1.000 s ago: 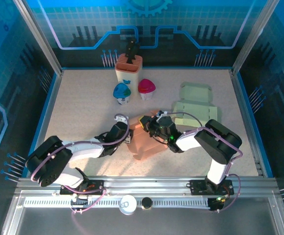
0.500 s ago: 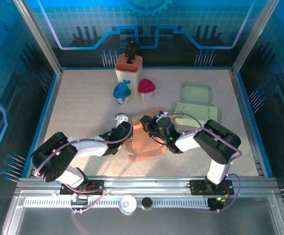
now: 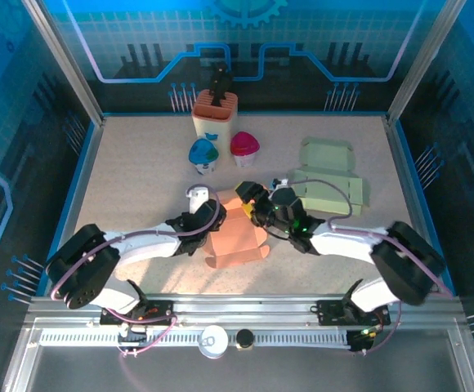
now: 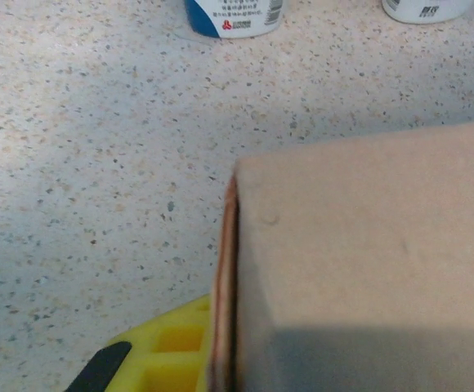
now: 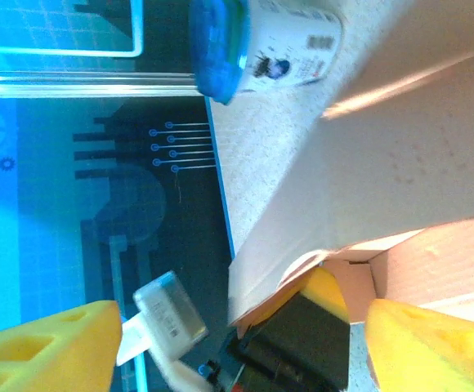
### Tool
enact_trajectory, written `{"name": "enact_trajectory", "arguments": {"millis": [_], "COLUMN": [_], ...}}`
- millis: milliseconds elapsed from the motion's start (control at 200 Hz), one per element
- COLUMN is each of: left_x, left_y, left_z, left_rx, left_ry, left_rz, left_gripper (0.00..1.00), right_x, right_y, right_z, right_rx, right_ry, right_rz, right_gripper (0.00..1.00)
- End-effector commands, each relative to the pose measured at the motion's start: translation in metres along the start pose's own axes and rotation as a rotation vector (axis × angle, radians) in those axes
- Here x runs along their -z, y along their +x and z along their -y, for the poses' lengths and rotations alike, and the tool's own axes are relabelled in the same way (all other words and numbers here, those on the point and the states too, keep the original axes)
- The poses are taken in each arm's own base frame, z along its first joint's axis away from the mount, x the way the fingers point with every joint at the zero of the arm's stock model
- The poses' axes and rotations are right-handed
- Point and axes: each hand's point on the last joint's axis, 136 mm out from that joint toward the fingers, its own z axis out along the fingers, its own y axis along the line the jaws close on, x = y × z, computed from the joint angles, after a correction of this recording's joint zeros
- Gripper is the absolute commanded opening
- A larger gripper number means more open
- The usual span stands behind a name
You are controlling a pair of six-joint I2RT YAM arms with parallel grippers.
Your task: Fold the paper box
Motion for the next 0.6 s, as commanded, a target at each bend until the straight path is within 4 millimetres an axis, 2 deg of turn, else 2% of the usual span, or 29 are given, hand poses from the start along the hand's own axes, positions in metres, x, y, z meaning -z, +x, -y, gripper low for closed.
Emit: {"name": "enact_trajectory", "arguments": {"millis": [0,50,175,315,380,450,525,595], "left_x": [0.010,0.010,0.009,0.008,0.010,0.013,0.017,0.019], "left_y": [-0.020,-0.022,-0.025,-0.032,-0.036,-0.042,-0.046,-0.050], "left_z": [-0.011,-0.012,-0.012,0.001,0.010,0.020,0.031,0.035], "left_rx": [0.053,0.073,0.122,0.155,0.164,0.156,0.144,0.132], "left_ry": [-0.045,-0.041,0.007,0.128,0.200,0.287,0.382,0.434], "left_rz": [-0.019,-0.049,-0.110,-0.156,-0.179,-0.199,-0.223,-0.233], "left_gripper": [0.00,0.00,0.00,0.00,0.00,0.00,0.00,0.00], "right_x": [0.027,0.041,0.064,0.081,0.083,0.084,0.079,0.075], "right_y": [-0.023,-0.036,-0.068,-0.103,-0.116,-0.130,-0.134,-0.127], "right_z": [0.005,0.002,-0.019,-0.034,-0.042,-0.042,-0.041,-0.045], "right_rx": [0.136,0.165,0.271,0.384,0.466,0.542,0.614,0.682], "right_ry": [0.135,0.142,0.158,0.142,0.075,0.046,-0.023,-0.121], "right_rz": [0.025,0.052,0.076,0.113,0.096,0.062,-0.021,-0.118], "right_gripper": [0.81,0.81,0.66,0.62,0.51,0.45,0.44,0.44]}}
